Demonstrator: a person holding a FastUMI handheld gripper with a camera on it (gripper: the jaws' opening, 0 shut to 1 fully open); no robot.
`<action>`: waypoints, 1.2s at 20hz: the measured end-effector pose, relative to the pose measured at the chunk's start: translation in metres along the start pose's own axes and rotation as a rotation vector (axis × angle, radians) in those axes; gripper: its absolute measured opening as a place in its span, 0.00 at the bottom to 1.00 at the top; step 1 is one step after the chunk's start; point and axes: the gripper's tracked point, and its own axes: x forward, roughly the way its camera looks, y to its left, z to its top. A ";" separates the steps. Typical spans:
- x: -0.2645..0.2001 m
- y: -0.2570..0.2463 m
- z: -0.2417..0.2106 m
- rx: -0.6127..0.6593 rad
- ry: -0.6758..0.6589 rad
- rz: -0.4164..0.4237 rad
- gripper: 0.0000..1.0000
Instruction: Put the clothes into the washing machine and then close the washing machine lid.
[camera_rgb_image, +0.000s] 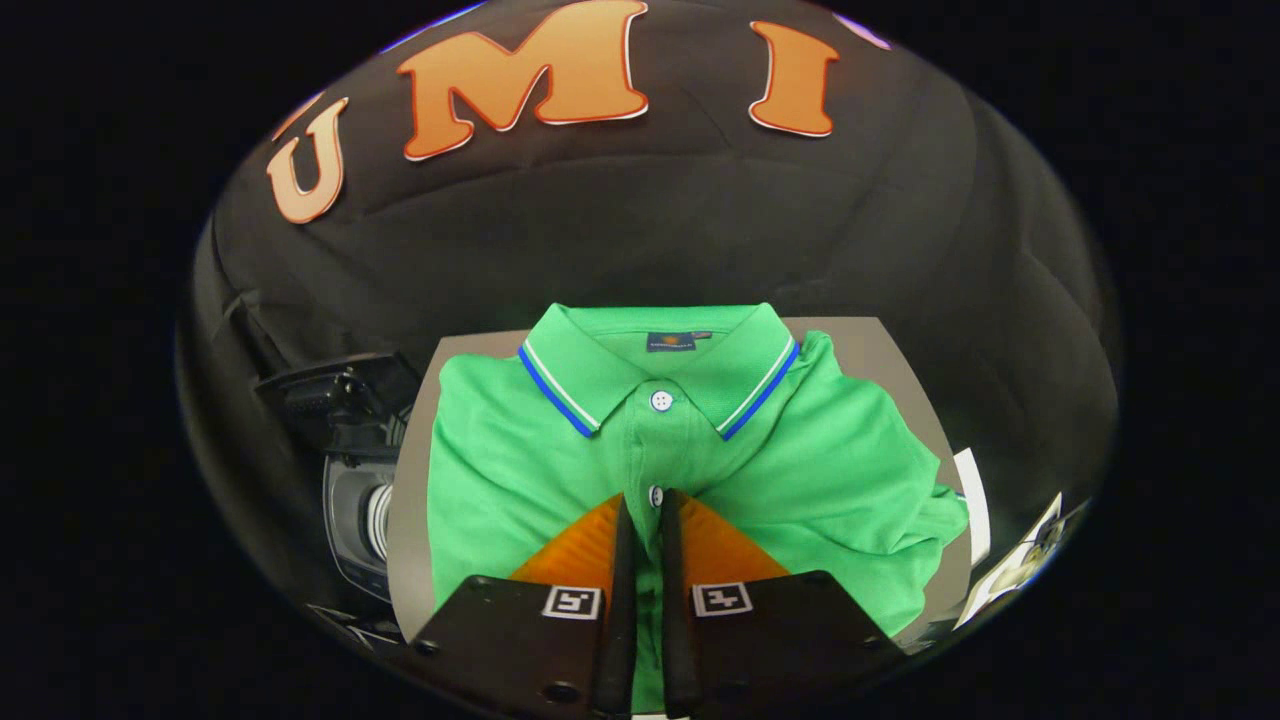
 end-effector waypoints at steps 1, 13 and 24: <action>0.002 0.000 0.001 0.011 -0.020 0.012 0.11; -0.076 0.011 0.047 0.108 -0.403 0.140 0.08; -0.190 0.099 0.067 0.121 -0.595 0.305 0.08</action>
